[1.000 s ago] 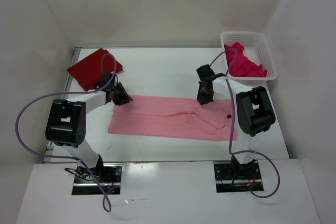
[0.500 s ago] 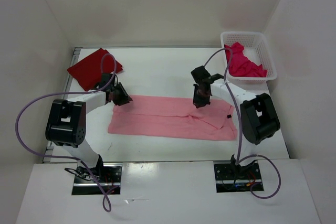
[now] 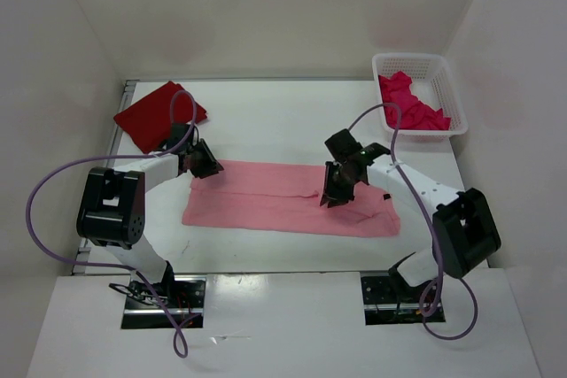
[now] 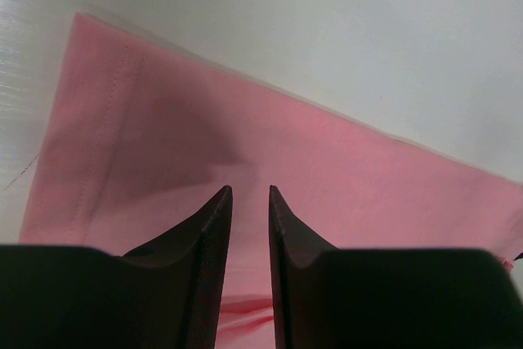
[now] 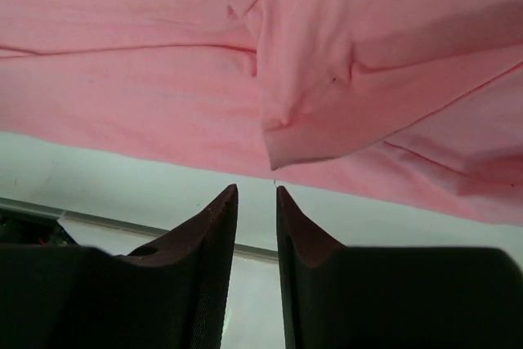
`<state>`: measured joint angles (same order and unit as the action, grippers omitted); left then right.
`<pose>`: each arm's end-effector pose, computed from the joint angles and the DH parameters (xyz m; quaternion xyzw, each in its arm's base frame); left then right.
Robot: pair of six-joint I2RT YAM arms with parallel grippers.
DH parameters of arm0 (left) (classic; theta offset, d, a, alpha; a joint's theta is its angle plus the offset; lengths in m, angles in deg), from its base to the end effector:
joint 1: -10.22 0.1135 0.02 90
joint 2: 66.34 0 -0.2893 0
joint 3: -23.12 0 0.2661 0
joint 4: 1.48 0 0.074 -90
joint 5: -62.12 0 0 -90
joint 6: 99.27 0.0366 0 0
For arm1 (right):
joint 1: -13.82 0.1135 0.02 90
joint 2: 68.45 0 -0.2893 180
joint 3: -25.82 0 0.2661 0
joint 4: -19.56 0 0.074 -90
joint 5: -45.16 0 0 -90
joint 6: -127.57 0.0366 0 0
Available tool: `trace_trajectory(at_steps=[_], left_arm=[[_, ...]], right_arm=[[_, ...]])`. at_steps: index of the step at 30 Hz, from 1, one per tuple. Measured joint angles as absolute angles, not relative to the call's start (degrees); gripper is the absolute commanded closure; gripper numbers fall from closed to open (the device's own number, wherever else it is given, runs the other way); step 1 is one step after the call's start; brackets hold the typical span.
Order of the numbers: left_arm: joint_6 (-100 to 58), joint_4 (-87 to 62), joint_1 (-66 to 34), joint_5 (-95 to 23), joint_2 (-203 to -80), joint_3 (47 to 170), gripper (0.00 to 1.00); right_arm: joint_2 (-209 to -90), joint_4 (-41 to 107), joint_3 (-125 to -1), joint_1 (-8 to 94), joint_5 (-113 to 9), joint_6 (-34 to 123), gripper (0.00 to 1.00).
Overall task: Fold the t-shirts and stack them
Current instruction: Fold the other side of the tshirt into a rectangle
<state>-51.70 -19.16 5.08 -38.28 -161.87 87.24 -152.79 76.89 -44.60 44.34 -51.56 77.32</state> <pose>0.3450 -0.0377 0.1796 -0.2683 0.8942 -0.2181 0.2842 0.2435 0.1485 0.2329 0.0697 0.9825 0.1409 0.0997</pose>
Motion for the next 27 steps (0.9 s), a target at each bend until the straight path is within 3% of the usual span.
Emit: trace_trajectory(at_steps=[6, 12, 20, 27], left_arm=[[-51.70, -19.16, 5.08, -38.54, -161.82, 87.24, 0.69], [-51.68, -19.20, 5.08, -38.71, -161.69, 87.26, 0.69], [-51.66, -19.27, 5.08, -38.91, -160.97, 87.26, 0.69], [-51.59, -19.40, 5.08, -39.43, -160.97, 87.37, 0.67]], right_arm=[[-151.30, 77.72, -46.50, 41.48, -50.73, 76.47, 0.86], [-160.22, 73.87, -50.87, 36.19, -46.64, 74.76, 0.96], [-163.91, 73.59, -45.78, 36.91, -43.43, 73.69, 0.99], [-155.47, 79.07, -44.27, 41.41, -46.59, 74.66, 0.94]])
